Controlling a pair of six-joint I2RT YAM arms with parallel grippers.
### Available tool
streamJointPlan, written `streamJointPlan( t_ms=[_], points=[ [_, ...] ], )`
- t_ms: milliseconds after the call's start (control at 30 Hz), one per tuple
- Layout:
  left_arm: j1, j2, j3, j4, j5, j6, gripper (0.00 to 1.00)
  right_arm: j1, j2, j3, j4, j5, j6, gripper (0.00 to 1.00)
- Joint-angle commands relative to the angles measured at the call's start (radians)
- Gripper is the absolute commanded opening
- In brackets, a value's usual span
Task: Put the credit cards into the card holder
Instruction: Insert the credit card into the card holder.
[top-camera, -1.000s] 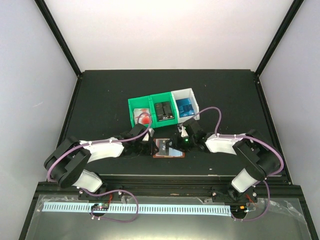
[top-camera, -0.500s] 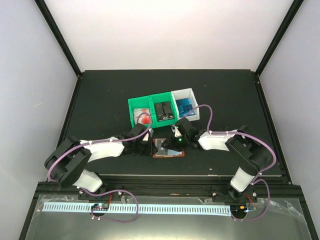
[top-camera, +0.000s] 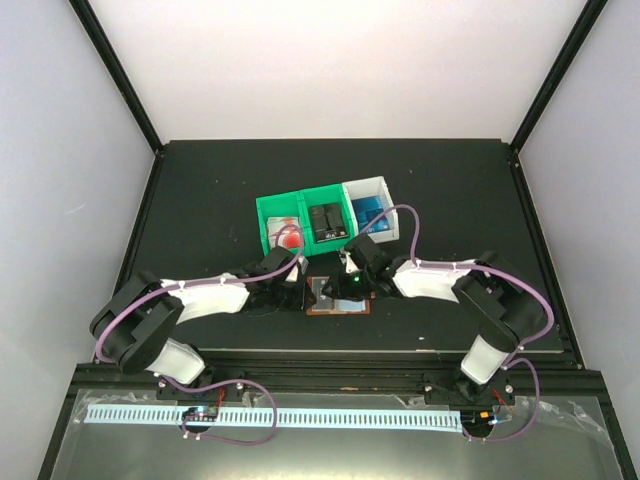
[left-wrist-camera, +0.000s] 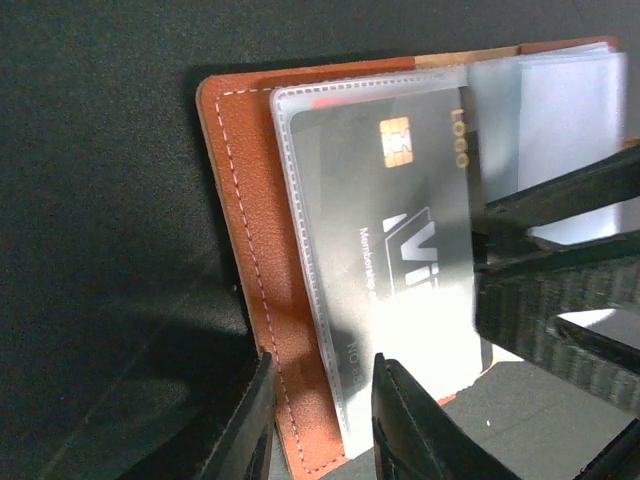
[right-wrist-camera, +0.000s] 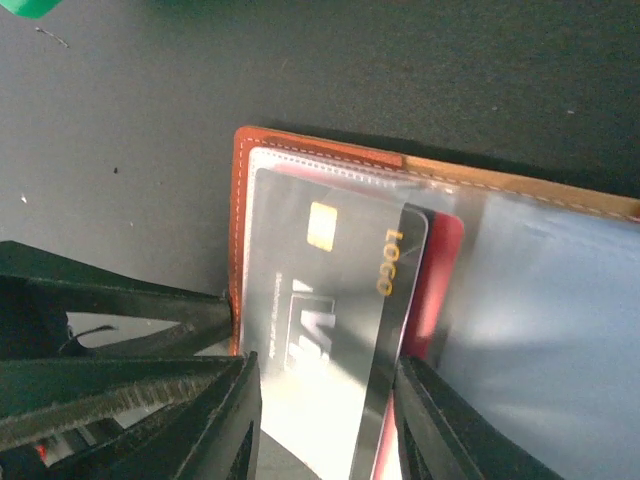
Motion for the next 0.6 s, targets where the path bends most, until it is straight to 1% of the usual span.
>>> streamJointPlan(
  t_ms=[0,133,233,333,433,467,567],
  points=[
    [-0.002,-0.030,0.015,-0.037,-0.039,0.033,0.30,0.016,-0.102,0.027,-0.138,0.152,-0.056,0.40],
    [-0.002,-0.125,0.012,-0.058,-0.053,0.061,0.34,0.012,-0.221,0.044,-0.306,0.323,-0.099,0.44],
    [-0.002,-0.249,0.004,-0.090,-0.090,0.086,0.46,0.005,-0.331,0.062,-0.397,0.444,-0.160,0.44],
    [-0.001,-0.388,0.006,-0.139,-0.138,0.112,0.58,0.002,-0.412,0.107,-0.476,0.539,-0.267,0.44],
    [0.000,-0.517,0.011,-0.198,-0.195,0.139,0.70,0.000,-0.461,0.172,-0.510,0.577,-0.403,0.45],
    [0.001,-0.557,0.013,-0.211,-0.212,0.152,0.73,-0.002,-0.466,0.202,-0.523,0.578,-0.443,0.47],
    [0.002,-0.655,0.030,-0.262,-0.248,0.202,0.81,-0.006,-0.461,0.288,-0.552,0.526,-0.571,0.52]
  ],
)
